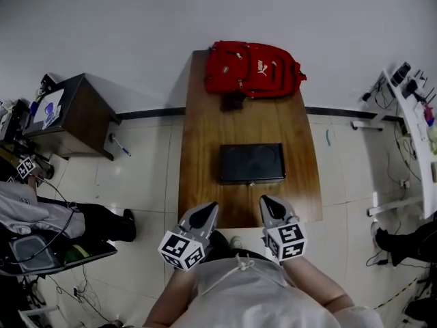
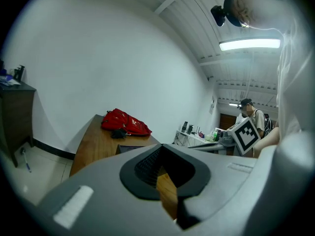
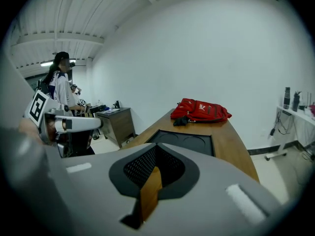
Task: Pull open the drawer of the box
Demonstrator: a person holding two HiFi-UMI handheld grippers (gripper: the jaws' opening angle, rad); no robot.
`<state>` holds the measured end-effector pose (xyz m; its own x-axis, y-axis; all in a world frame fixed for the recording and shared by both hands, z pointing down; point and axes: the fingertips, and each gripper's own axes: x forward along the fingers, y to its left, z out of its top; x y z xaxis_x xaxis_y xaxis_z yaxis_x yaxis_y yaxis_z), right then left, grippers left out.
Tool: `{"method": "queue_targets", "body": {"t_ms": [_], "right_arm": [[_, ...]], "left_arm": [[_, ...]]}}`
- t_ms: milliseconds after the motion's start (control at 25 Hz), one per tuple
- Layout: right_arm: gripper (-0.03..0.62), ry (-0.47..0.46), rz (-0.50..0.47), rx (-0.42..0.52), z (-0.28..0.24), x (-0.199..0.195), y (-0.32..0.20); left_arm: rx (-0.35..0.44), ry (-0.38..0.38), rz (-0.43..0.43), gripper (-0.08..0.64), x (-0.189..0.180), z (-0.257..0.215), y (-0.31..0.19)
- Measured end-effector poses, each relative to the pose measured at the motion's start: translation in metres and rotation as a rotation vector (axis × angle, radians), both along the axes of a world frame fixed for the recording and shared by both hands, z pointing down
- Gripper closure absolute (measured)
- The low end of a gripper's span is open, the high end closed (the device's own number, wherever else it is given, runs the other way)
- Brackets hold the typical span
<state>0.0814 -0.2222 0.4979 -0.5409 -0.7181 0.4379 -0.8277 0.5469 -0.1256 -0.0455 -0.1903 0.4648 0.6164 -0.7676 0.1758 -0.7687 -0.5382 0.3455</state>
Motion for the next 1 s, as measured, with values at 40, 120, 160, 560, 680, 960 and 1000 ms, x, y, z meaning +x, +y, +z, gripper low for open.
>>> {"method": "queue_targets", "body": {"t_ms": [40, 120, 160, 560, 680, 960, 1000], "right_arm": [[0.583, 0.009, 0.006, -0.006, 0.003, 0.0, -0.003], [0.583, 0.03, 0.025, -0.023, 0.01, 0.0, -0.009], [0.583, 0.041, 0.035, -0.037, 0.015, 0.0, -0.013], [0.538, 0.072, 0.091, -0.211, 0.084, -0.013, -0.042], [0.511, 0.094, 0.113, -0.26, 0.103, -0.013, -0.048], [0.505, 0.112, 0.162, -0.337, 0.135, -0.011, -0.064], [0.505, 0.105, 0.171, -0.351, 0.139, -0.012, -0.064]], "left_arm": [[-0.007, 0.001, 0.005, 0.554, 0.0, 0.001, -0.002], [-0.02, 0.005, 0.017, 0.554, -0.001, 0.003, -0.008], [-0.026, 0.005, 0.024, 0.554, -0.001, 0.003, -0.012], [-0.117, 0.006, 0.049, 0.554, -0.012, 0.032, -0.04], [-0.15, -0.001, 0.057, 0.554, -0.013, 0.05, -0.044], [-0.195, 0.003, 0.074, 0.554, -0.011, 0.082, -0.056], [-0.203, 0.007, 0.076, 0.554, -0.011, 0.086, -0.056]]}}
